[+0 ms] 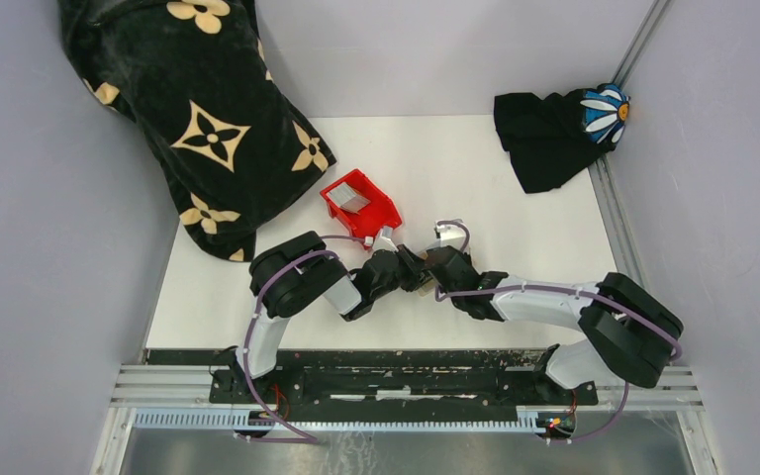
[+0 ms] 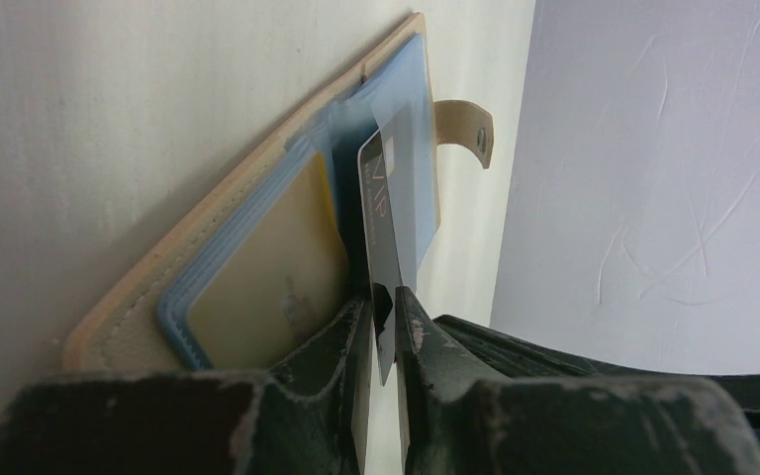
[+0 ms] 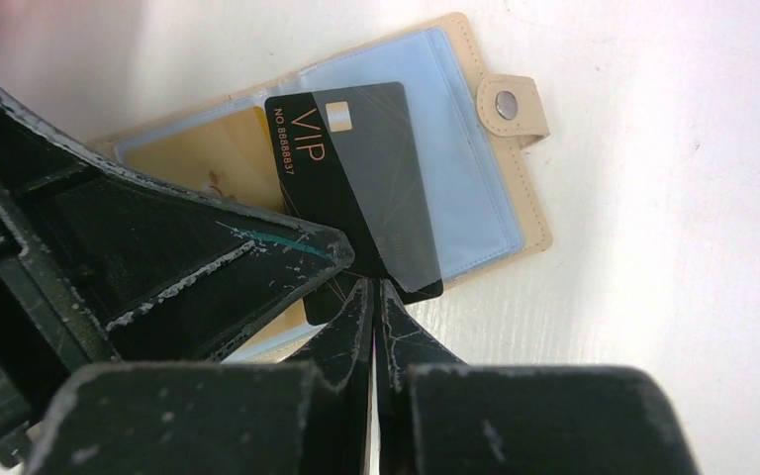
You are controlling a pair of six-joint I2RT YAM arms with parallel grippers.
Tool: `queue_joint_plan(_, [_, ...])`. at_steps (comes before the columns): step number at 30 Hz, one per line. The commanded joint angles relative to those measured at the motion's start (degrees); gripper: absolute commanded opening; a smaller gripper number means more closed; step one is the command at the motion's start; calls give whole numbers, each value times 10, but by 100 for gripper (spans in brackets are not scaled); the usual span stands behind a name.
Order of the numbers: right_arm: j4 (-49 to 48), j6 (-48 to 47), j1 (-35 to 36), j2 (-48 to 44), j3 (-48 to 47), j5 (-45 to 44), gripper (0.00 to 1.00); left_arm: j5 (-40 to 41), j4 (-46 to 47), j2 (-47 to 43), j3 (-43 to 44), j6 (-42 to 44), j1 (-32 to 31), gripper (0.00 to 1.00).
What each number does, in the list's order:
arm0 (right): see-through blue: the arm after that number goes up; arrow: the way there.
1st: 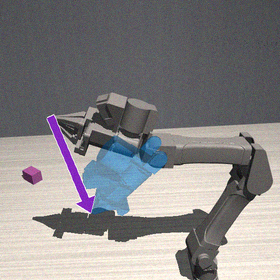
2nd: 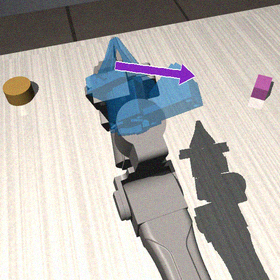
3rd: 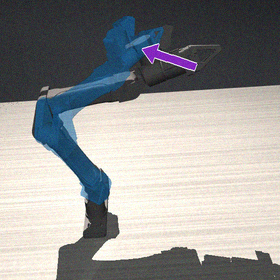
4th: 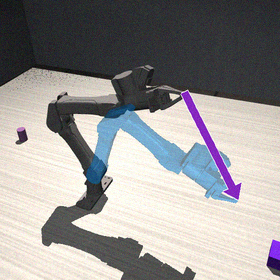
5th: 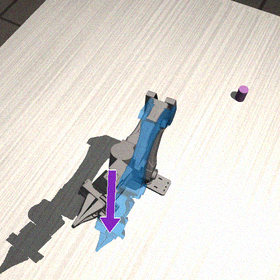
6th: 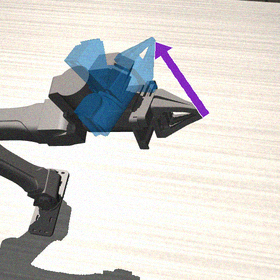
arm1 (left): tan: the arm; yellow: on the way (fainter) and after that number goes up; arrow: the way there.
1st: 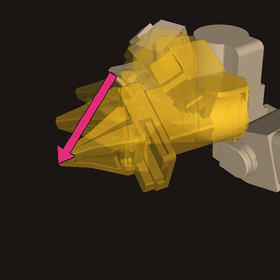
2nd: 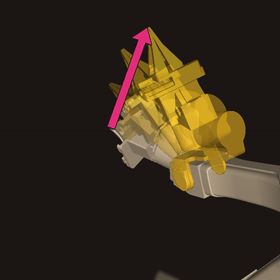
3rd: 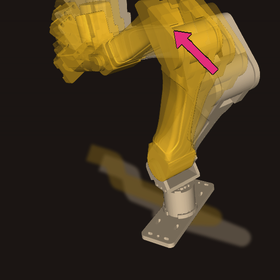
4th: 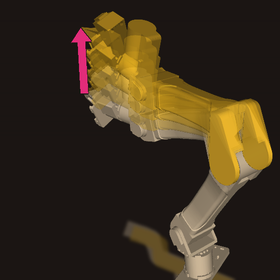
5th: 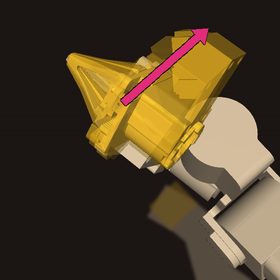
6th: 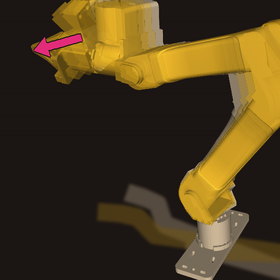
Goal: Put the credit cards into the card holder
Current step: Insert the credit card into the card holder.
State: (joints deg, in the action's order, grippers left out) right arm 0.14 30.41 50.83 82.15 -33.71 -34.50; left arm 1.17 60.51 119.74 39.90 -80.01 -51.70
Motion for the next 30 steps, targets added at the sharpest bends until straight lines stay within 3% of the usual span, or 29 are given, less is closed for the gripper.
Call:
queue_joint_plan(1, [3,7,-2,-47,1,-7,1,-5,-28,16,-16,-12,5,21])
queue_joint_plan(8, [38,22,-2,-83,17,-5,1,-2,-28,15,-15,-10,5,21])
queue_joint_plan(30, [39,41,-10,-15,-10,17,1,3,-48,6,-7,5,5,22])
